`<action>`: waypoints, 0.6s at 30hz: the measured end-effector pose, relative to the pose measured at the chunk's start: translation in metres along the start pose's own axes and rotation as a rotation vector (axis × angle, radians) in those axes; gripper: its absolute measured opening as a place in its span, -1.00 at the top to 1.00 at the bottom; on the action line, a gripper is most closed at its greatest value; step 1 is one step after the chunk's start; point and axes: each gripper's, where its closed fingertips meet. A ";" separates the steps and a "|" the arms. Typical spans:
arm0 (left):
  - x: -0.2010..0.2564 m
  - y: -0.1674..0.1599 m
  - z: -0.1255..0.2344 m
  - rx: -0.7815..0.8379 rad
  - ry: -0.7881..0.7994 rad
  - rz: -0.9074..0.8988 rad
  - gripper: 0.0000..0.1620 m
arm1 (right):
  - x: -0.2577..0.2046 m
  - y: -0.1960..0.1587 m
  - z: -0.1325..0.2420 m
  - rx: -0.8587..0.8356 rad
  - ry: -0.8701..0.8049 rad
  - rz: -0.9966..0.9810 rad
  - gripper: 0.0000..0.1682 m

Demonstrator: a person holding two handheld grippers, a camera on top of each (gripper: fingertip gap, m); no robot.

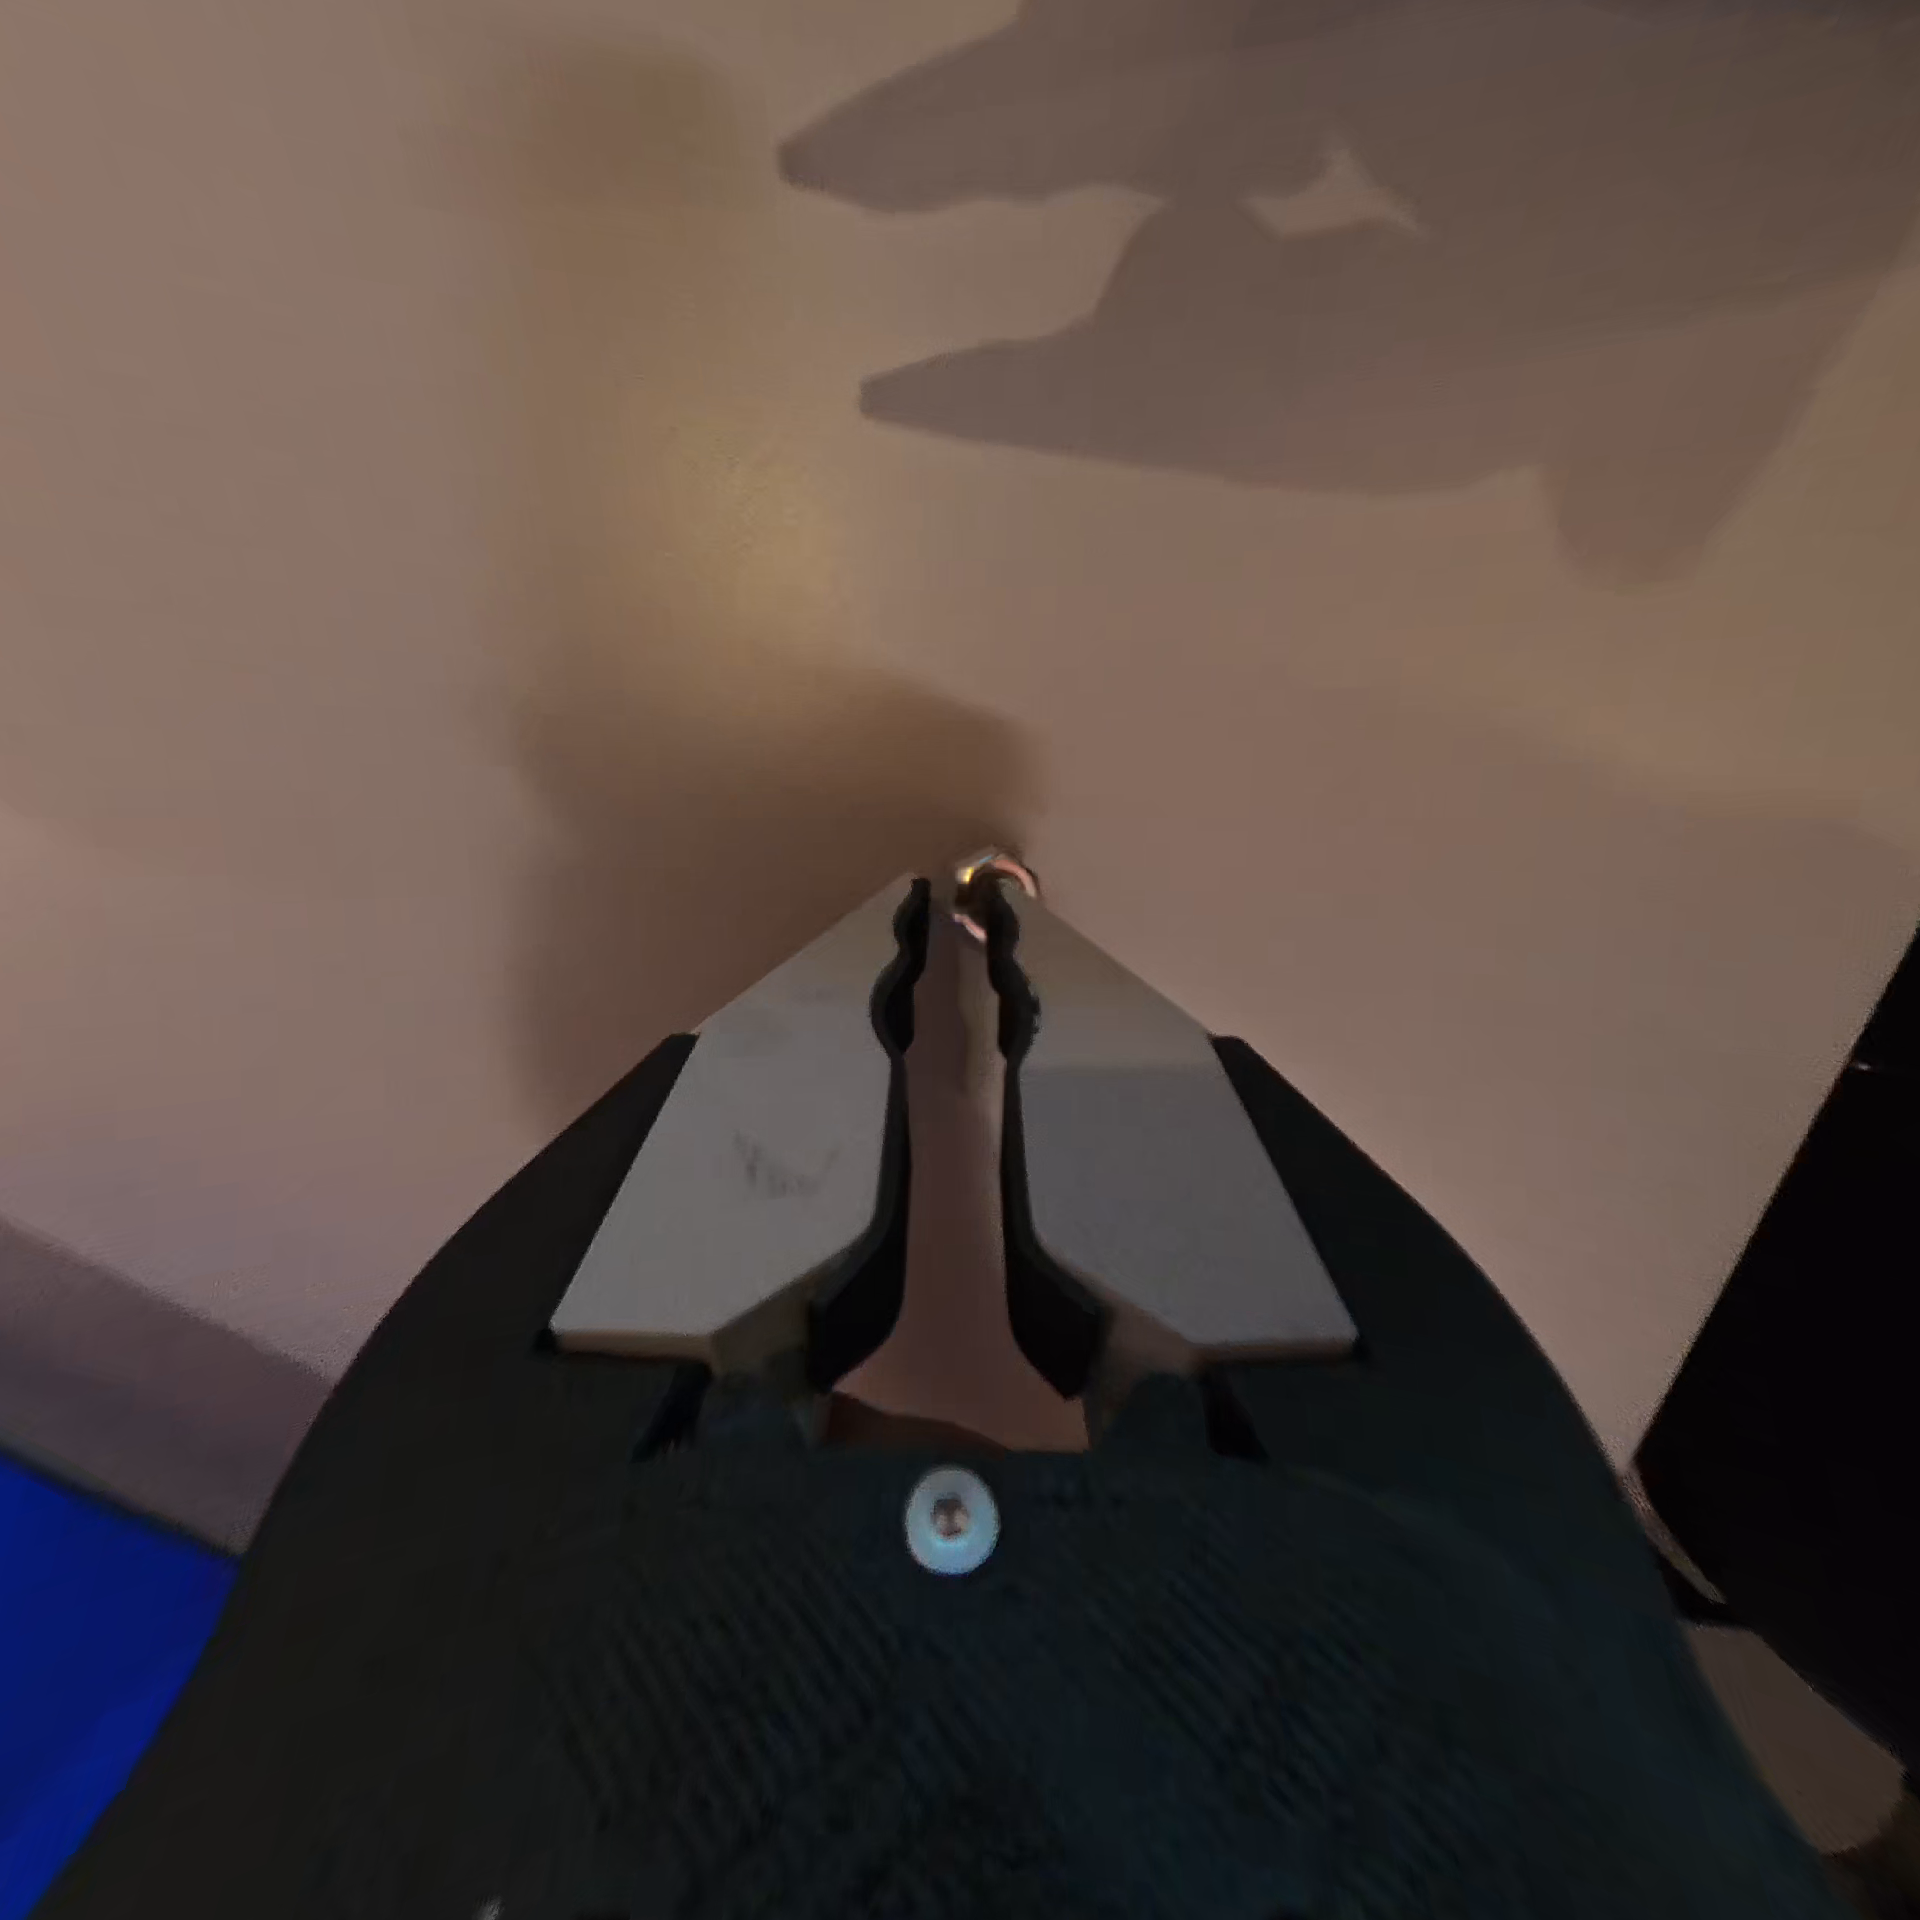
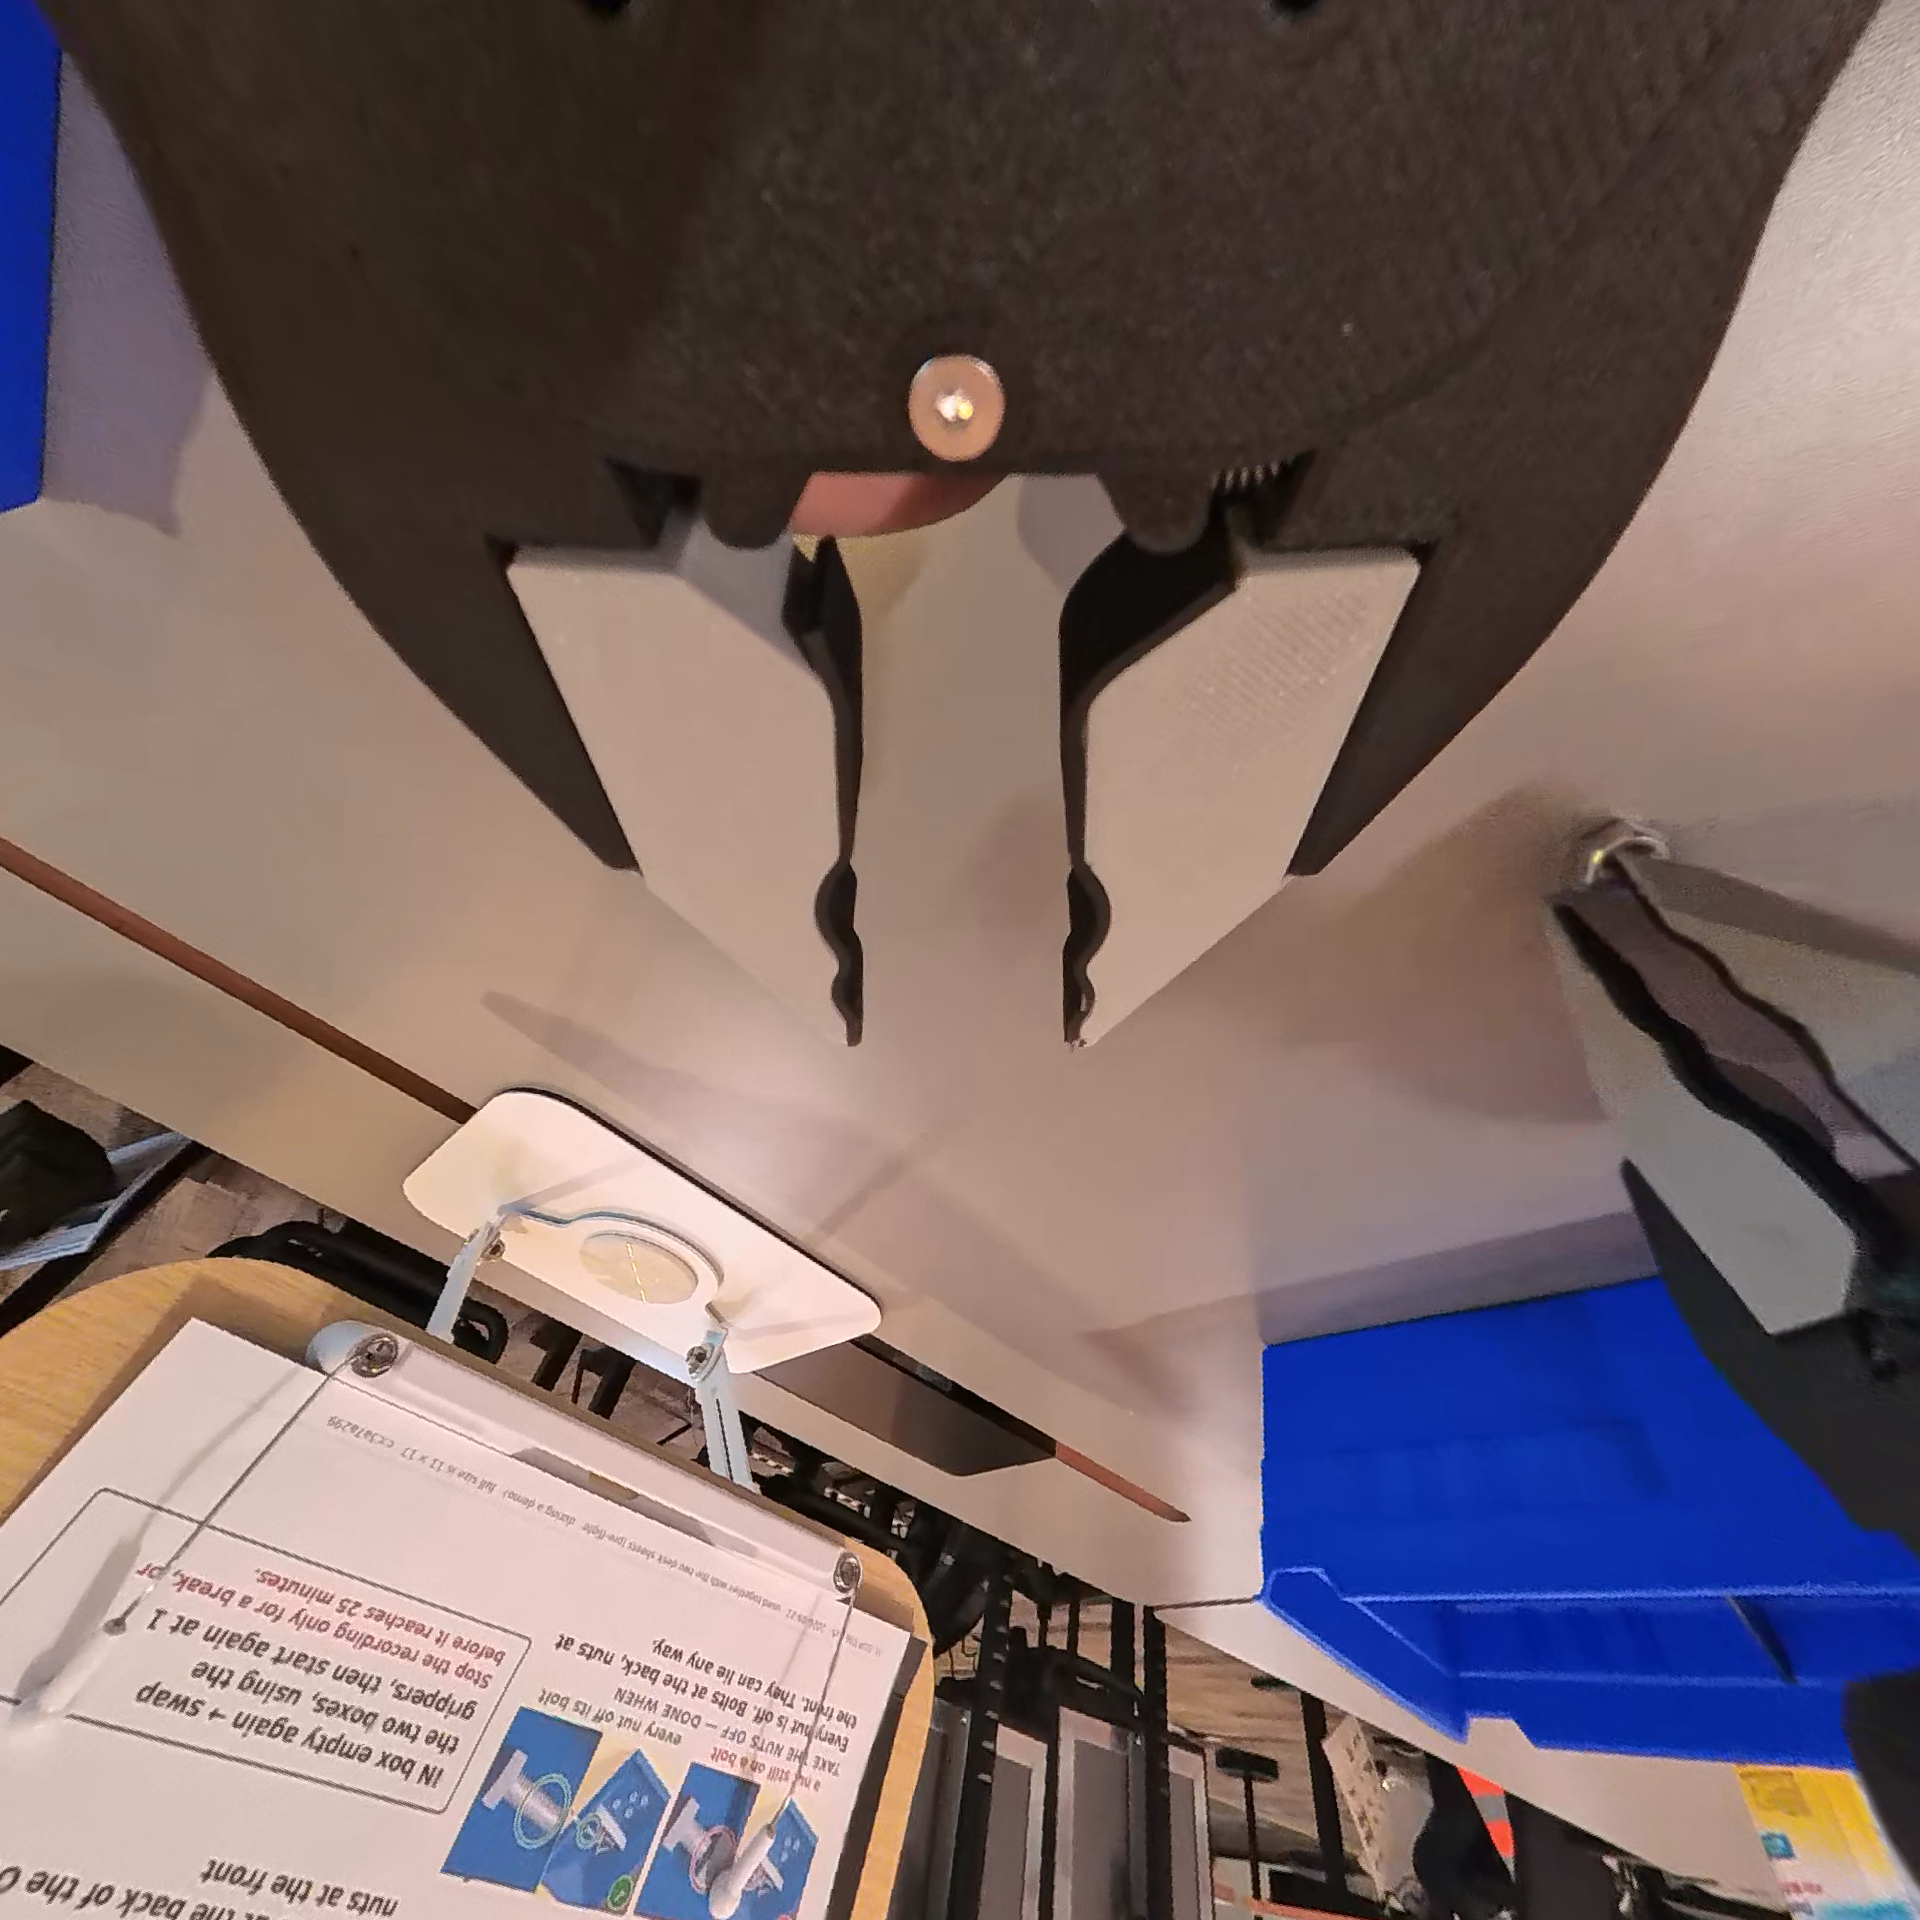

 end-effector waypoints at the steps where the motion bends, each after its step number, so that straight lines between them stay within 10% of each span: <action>1: 0.000 0.000 -0.002 -0.002 -0.002 0.006 0.84 | -0.001 0.001 0.000 0.002 0.003 0.001 0.58; 11: -0.075 0.004 0.134 0.194 0.229 0.036 0.73 | -0.007 0.007 0.006 0.021 0.026 -0.001 0.57; 18: -0.195 -0.110 0.160 -0.130 0.317 0.181 0.69 | -0.016 0.006 0.003 0.012 0.059 0.009 0.57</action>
Point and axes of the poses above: each gripper's, where its closed fingertips meet, z back along the fingers, y out of its top, x = y × z across the jaws, and after that the axes turned 5 degrees about -x, right-handed
